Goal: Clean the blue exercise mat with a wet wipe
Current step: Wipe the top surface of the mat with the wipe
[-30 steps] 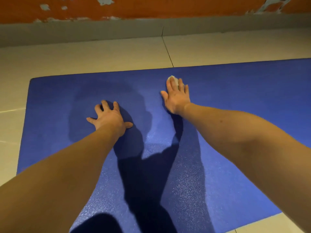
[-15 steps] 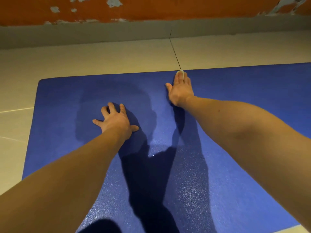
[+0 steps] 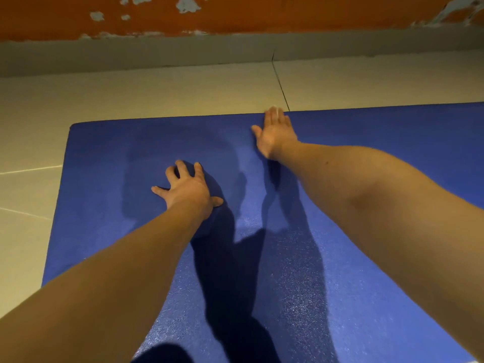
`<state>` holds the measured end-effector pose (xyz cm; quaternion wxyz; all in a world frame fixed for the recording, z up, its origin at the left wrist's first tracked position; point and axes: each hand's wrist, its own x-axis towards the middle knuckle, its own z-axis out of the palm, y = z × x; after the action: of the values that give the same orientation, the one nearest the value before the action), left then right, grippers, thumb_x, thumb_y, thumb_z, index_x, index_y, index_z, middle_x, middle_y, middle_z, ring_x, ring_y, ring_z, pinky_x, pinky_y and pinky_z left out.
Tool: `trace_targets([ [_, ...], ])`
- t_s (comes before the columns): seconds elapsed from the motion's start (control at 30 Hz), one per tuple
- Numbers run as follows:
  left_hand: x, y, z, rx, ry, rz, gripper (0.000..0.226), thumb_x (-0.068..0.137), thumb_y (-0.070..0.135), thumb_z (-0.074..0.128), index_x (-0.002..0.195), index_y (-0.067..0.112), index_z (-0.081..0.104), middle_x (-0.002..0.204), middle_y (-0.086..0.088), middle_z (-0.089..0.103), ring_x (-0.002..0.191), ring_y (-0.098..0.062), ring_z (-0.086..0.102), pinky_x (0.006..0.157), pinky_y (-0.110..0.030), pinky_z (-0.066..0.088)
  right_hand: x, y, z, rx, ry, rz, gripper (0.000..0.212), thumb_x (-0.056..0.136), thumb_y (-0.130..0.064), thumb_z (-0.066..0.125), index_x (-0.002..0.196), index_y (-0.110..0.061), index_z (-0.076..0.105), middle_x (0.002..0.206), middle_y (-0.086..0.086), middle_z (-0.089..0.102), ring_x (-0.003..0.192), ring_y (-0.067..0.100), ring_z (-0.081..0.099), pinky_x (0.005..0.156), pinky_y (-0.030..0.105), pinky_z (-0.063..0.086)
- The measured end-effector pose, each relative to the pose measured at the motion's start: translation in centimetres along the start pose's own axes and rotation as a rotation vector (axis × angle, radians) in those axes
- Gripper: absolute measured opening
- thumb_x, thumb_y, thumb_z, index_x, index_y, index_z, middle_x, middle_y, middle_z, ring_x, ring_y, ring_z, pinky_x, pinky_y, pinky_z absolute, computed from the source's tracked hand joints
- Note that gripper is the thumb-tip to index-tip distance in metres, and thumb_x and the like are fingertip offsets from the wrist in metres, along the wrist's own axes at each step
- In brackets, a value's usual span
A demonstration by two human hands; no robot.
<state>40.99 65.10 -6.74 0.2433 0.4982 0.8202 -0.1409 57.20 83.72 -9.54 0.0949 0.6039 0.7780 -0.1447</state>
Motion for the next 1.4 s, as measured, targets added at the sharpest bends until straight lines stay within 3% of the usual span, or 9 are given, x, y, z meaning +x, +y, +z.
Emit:
trace_targets([
  [0.37, 0.1, -0.1, 0.2, -0.028, 0.007, 0.005, 0.109, 0.083, 0.066, 0.065, 0.159, 0.031, -0.005, 0.162, -0.008, -0.011, 0.149, -0.036, -0.006, 0.113, -0.072, 0.014, -5.9, -8.9, 3.4, 0.035, 0.048, -0.442, 0.068, 0.110, -0.042, 0.025, 0.159, 0.001, 0.007, 0.169, 0.014, -0.001, 0.156, 0.026, -0.011, 0.127, 0.039, 0.003],
  [0.53, 0.1, 0.0, 0.1, -0.016, -0.004, 0.001, 0.110, 0.083, 0.068, 0.065, 0.159, 0.030, -0.005, 0.161, -0.009, -0.012, 0.148, -0.037, -0.006, 0.113, -0.073, 0.014, -4.8, -3.7, 1.8, 0.181, 0.115, -0.293, 0.065, 0.107, -0.024, 0.037, 0.161, -0.003, 0.005, 0.170, 0.009, 0.003, 0.156, 0.024, 0.005, 0.127, 0.034, 0.006],
  [0.63, 0.0, 0.0, 0.0, -0.015, -0.004, 0.008, 0.110, 0.083, 0.068, 0.064, 0.159, 0.029, -0.005, 0.161, -0.010, -0.012, 0.148, -0.038, -0.006, 0.112, -0.074, 0.013, -4.4, -2.0, 1.5, 0.217, 0.229, -0.221, 0.061, 0.098, -0.009, 0.048, 0.156, -0.004, 0.029, 0.160, 0.014, 0.035, 0.147, 0.031, 0.032, 0.120, 0.037, 0.028],
  [0.73, -0.1, 0.0, -0.1, -0.015, -0.011, 0.011, 0.110, 0.084, 0.068, 0.063, 0.159, 0.028, -0.006, 0.162, -0.010, -0.013, 0.149, -0.039, -0.007, 0.113, -0.074, 0.012, -4.1, -2.0, 1.0, 0.244, 0.332, -0.115, 0.031, 0.094, -0.007, 0.052, 0.123, -0.011, 0.063, 0.122, 0.015, 0.059, 0.120, 0.036, 0.051, 0.095, 0.040, 0.042],
  [0.83, -0.1, -0.1, -0.1, -0.016, -0.021, 0.012, 0.110, 0.084, 0.068, 0.063, 0.159, 0.029, -0.008, 0.162, -0.010, -0.015, 0.149, -0.039, -0.008, 0.113, -0.074, 0.011, -4.3, -2.4, 0.8, 0.181, 0.369, -0.099, 0.014, 0.096, -0.010, 0.050, 0.083, -0.010, 0.057, 0.090, 0.007, 0.053, 0.105, 0.033, 0.047, 0.076, 0.035, 0.035],
  [1.0, -0.1, 0.0, 0.0, -0.017, -0.010, 0.009, 0.111, 0.084, 0.068, 0.063, 0.159, 0.028, -0.009, 0.162, -0.010, -0.016, 0.150, -0.037, -0.009, 0.113, -0.074, 0.011, -4.0, -1.8, 0.7, 0.352, 0.296, -0.021, 0.032, 0.096, -0.012, 0.058, 0.127, -0.006, 0.057, 0.122, 0.016, 0.052, 0.109, 0.032, 0.051, 0.085, 0.037, 0.046],
  [1.17, -0.1, 0.1, -0.3, -0.030, -0.038, 0.008, 0.112, 0.083, 0.066, 0.065, 0.159, 0.028, -0.009, 0.162, -0.010, -0.015, 0.149, -0.038, -0.010, 0.112, -0.075, 0.011, -5.1, -1.7, -0.2, 0.678, 0.267, 0.090, 0.026, 0.099, -0.029, 0.063, 0.113, -0.008, 0.069, 0.101, 0.004, 0.070, 0.091, 0.017, 0.064, 0.075, 0.025, 0.045],
  [1.3, -0.3, -0.1, -1.0, -0.062, -0.083, -0.010, 0.111, 0.082, 0.066, 0.067, 0.159, 0.030, -0.004, 0.162, -0.010, -0.011, 0.149, -0.038, -0.007, 0.113, -0.073, 0.009, -7.8, -2.4, -0.2, 0.966, 0.175, 0.224, 0.007, 0.093, -0.015, 0.066, 0.098, -0.013, 0.070, 0.093, 0.000, 0.071, 0.089, 0.018, 0.069, 0.082, 0.033, 0.056],
  [1.4, -0.6, -0.6, -0.9, -0.169, 0.135, 0.065, 0.075, 0.088, 0.064, 0.060, 0.151, 0.031, 0.037, 0.159, -0.007, 0.021, 0.146, -0.034, 0.014, 0.119, -0.059, 0.012, -10.1, -3.2, 0.4, 1.166, 0.052, 0.307, 0.011, 0.090, -0.005, 0.066, 0.086, -0.015, 0.068, 0.090, 0.007, 0.073, 0.091, 0.025, 0.072, 0.085, 0.042, 0.060],
])
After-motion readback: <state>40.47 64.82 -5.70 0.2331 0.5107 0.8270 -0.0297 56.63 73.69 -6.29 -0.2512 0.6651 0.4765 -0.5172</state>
